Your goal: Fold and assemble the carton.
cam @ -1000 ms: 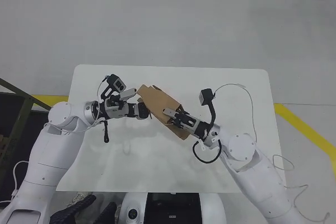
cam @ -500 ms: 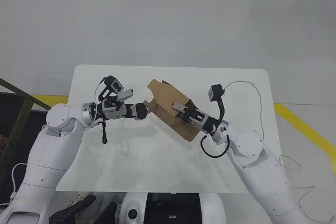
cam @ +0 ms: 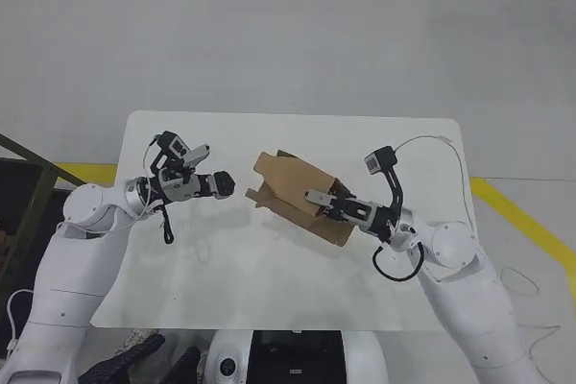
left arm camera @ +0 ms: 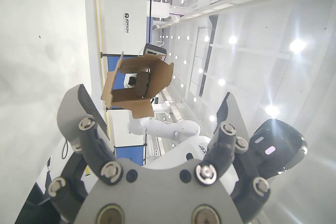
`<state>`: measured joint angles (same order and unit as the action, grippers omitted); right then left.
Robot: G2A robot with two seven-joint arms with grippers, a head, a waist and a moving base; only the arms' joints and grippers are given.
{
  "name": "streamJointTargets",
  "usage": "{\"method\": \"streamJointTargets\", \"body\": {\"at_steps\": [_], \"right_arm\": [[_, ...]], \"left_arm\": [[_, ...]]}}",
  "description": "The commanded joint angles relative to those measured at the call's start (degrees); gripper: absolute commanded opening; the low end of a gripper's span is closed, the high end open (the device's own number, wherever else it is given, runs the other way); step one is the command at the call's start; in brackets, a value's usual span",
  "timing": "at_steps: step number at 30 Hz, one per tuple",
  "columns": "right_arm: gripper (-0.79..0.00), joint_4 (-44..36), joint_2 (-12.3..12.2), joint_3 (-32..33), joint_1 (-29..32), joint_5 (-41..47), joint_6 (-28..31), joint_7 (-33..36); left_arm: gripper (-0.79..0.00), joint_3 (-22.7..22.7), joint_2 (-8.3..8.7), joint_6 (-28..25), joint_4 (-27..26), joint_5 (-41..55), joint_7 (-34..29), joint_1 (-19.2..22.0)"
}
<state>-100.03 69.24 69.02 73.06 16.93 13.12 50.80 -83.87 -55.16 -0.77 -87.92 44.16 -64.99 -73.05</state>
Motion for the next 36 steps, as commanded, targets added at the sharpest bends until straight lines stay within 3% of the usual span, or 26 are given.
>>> {"method": "streamJointTargets", "body": {"at_steps": [1, 13, 36], "right_arm": [[-0.785, -0.1, -0.1, 0.3, 0.2, 0.3, 0.3, 0.4], [-0.785, 0.6, 0.0, -2.9, -0.4, 0.5, 0.7, 1.0], [-0.785, 1.3, -0.1, -5.5, -1.3, -0.1, -0.3, -0.1]], "left_arm": [[0.0, 0.8, -0.12, 0.4, -0.7, 0.2, -0.1, -0.5], [0.0, 6.0, -1.27, 0.4, -3.6, 3.2, 1.4, -1.5], [0.0, 7.8, -1.89, 1.8, -4.9, 3.6, -0.4, 0.5]]}}
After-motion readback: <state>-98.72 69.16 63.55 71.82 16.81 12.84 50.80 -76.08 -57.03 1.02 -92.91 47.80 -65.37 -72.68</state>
